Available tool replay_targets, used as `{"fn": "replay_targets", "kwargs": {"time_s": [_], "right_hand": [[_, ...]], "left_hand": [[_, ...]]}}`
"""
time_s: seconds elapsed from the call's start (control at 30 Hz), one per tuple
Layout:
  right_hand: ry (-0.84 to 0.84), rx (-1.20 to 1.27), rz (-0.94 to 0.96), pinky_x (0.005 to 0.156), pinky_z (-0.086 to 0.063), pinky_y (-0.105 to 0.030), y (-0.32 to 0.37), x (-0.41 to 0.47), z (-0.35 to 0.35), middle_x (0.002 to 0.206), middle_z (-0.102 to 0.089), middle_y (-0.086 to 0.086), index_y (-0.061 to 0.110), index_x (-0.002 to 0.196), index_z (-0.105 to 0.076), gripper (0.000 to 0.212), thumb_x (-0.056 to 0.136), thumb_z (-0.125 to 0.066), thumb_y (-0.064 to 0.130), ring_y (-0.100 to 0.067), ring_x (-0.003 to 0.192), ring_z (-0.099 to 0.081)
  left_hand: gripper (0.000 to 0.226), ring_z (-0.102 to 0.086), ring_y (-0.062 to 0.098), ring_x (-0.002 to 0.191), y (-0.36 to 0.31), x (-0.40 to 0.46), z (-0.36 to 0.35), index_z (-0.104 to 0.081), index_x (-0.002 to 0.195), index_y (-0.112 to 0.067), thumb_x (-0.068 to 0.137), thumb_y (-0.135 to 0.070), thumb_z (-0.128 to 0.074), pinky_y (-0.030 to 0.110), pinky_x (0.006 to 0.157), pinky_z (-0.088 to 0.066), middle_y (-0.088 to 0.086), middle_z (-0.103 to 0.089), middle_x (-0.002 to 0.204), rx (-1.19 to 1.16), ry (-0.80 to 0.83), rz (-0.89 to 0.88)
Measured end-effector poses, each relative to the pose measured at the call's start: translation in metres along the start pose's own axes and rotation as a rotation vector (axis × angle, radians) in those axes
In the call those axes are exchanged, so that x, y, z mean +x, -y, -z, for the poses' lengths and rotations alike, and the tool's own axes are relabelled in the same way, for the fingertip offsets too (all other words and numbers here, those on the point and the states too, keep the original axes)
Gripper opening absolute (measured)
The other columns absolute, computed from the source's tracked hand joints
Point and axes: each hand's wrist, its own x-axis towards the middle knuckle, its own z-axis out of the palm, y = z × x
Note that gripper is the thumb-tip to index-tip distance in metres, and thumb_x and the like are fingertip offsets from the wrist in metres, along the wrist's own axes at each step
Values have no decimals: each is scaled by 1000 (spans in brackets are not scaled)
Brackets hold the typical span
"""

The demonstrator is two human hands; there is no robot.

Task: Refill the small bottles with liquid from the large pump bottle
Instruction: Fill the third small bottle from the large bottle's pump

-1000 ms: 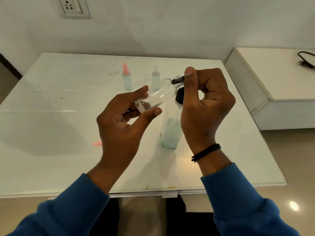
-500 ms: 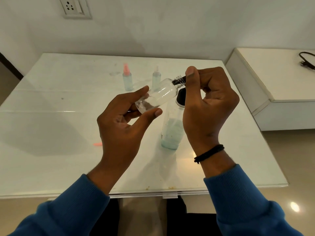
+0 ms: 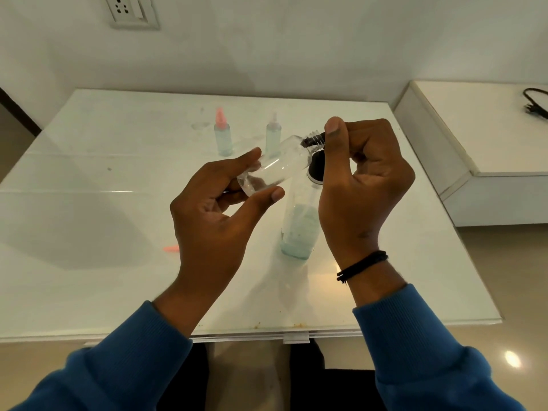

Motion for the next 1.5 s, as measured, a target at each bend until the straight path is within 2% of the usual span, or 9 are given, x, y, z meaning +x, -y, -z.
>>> {"fn": "replay_targets", "kwargs": {"time_s": [0.13, 0.27, 0.6, 0.77, 0.93, 1.1, 1.5], "right_hand": [[4, 3, 7, 67, -46, -21, 2, 2, -1, 73, -56, 12, 15, 75, -62, 24, 95, -68, 5, -4, 70, -55], [-3, 0, 5, 66, -47, -23, 2, 2, 0, 72, -56, 11, 16, 74, -60, 25, 95, -68, 5, -7, 69, -56], [-5, 13, 19, 66, -46, -22, 1, 4, 1, 71, -56, 8, 12, 73, -63, 25, 96, -67, 3, -7, 68, -55], [-10, 2, 29, 68, -46, -20, -2, -2, -1, 75, -55, 14, 17, 76, -59, 26, 95, -67, 1, -2, 71, -54], [-8, 9, 38, 68, -44, -19, 0, 2, -1, 73, -55, 13, 11, 72, -63, 24, 95, -67, 3, 0, 70, -53], [-16, 9, 48, 69, -46, -19, -3, -2, -1, 77, -56, 13, 16, 78, -60, 23, 95, -66, 2, -1, 73, -55], [-4, 17, 30, 67, -48, -24, -5, -3, 0, 75, -58, 5, 4, 73, -66, 22, 94, -67, -1, -8, 72, -56]], "left_hand": [[46, -71, 16, 107, 0, 0, 1, -67, 125, -15, 83, -18, -85, 19, 88, -57, -3, -72, 116, -16, -4, 4], [46, -71, 19, 108, 2, 0, 0, -67, 126, -11, 84, -17, -85, 22, 88, -58, 1, -72, 117, -13, 0, -8], [46, -71, 15, 107, 0, 0, -1, -66, 125, -14, 83, -16, -85, 19, 87, -58, -1, -71, 116, -23, -3, -7], [46, -72, 15, 105, 1, 0, 0, -68, 125, -12, 83, -18, -85, 19, 86, -58, 0, -72, 116, 4, -11, 3], [46, -72, 15, 105, 0, 0, -2, -67, 125, -15, 83, -17, -85, 20, 86, -58, -4, -71, 114, -14, -9, -4], [46, -72, 13, 104, -1, 0, -1, -68, 125, -13, 83, -19, -86, 18, 86, -58, -5, -72, 114, 13, -11, -12], [46, -72, 19, 106, 2, -1, 0, -68, 126, -11, 83, -17, -85, 26, 89, -60, 2, -72, 116, 4, -4, -5]]}}
